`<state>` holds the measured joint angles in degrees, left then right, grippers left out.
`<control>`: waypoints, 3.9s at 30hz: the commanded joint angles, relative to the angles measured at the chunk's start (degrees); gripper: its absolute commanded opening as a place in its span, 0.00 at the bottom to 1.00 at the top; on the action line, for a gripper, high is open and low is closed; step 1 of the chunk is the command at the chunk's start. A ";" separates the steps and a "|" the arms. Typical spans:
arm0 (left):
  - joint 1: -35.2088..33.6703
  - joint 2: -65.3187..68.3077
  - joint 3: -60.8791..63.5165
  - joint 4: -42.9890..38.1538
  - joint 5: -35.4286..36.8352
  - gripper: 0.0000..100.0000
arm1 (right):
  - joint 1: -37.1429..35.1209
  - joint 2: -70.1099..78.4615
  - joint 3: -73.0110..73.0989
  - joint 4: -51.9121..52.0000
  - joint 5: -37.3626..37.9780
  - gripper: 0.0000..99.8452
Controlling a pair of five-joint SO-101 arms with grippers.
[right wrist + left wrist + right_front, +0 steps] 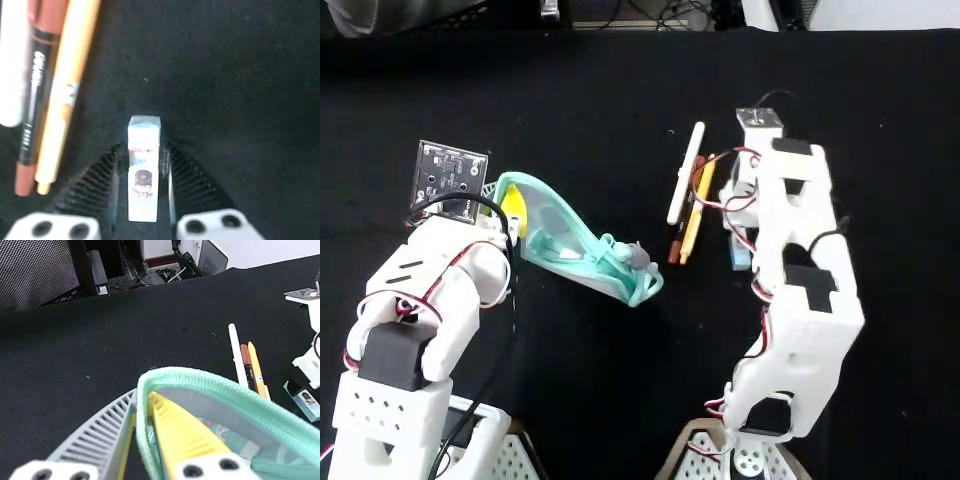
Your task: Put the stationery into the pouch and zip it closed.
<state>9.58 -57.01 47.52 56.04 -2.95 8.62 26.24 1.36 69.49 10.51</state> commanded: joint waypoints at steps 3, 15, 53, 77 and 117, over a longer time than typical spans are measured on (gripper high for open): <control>1.63 1.05 8.31 2.64 0.00 0.03 | 0.97 0.13 -2.77 0.79 4.31 0.14; 1.63 1.05 8.31 2.73 0.00 0.03 | -3.08 0.22 -2.95 -3.43 7.03 0.12; 1.63 1.05 9.01 2.29 0.00 0.03 | -12.75 -57.71 8.48 10.29 6.86 0.01; 1.63 1.05 9.10 2.29 0.00 0.03 | -56.26 -97.10 44.79 -45.89 0.09 0.01; 1.63 1.05 9.19 2.29 0.00 0.03 | -23.30 -89.98 27.65 -11.43 1.23 0.03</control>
<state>9.58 -57.54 48.04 56.04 -2.95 -25.93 -64.57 30.20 55.08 11.56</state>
